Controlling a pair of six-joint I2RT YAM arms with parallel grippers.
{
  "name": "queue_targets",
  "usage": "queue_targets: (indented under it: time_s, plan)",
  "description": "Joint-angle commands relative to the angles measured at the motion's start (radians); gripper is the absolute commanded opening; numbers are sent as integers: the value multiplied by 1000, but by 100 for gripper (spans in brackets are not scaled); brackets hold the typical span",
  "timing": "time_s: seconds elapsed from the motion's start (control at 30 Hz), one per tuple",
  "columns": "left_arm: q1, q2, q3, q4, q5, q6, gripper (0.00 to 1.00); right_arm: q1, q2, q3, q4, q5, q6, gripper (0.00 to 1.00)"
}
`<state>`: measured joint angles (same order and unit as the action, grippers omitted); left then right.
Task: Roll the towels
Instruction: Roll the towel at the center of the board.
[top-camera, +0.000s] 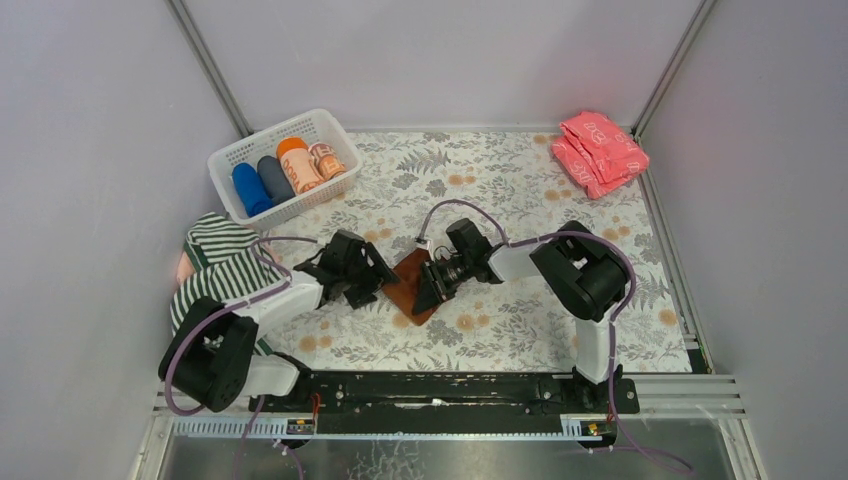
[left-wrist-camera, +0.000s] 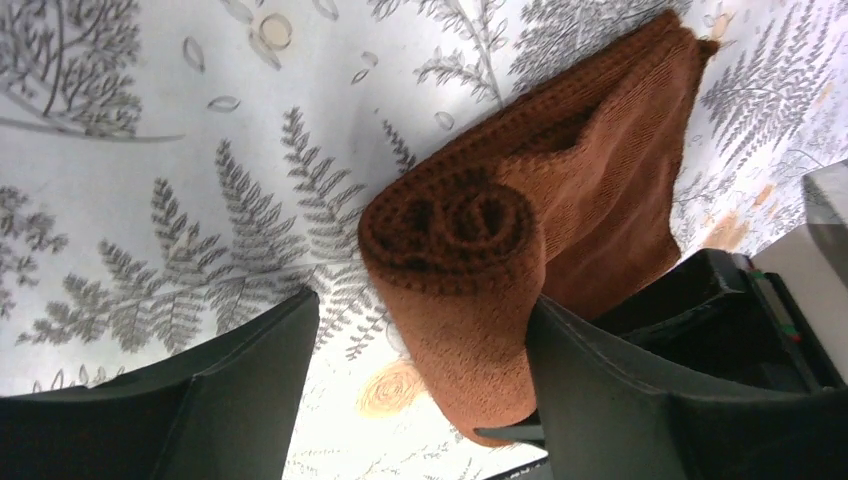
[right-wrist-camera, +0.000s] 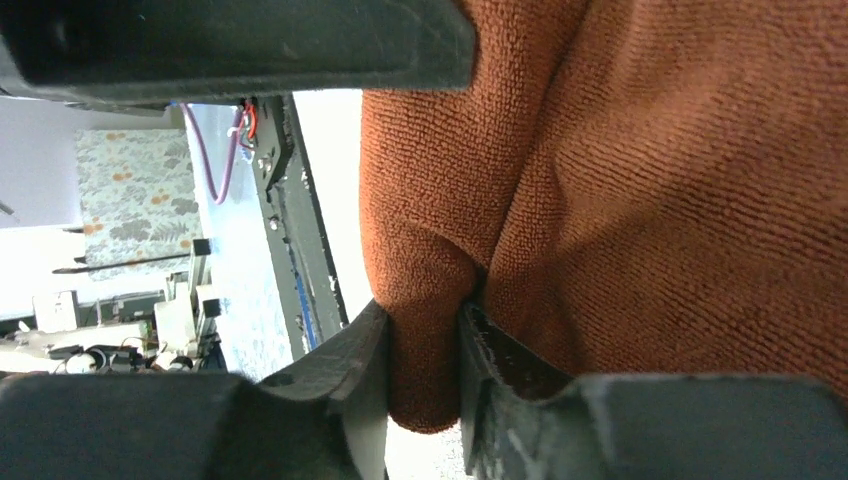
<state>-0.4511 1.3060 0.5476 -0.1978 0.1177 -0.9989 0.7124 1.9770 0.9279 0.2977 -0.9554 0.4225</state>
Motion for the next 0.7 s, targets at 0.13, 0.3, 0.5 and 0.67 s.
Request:
queue_targets:
  time_s: [0.13, 0.3, 0.5, 0.67]
  plan:
    - [-4, 102, -40, 75, -39, 5, 59, 6, -162, -7, -183, 260, -94, 46]
    - [-5, 127, -44, 76, -33, 22, 55, 95, -301, 10, -322, 549, -161, 55]
    - [-4, 130, -30, 56, -36, 41, 52, 286, -443, 43, -440, 1016, -258, 63]
    - [-5, 128, -23, 45, -34, 49, 51, 422, -428, 81, -446, 1213, -337, 75]
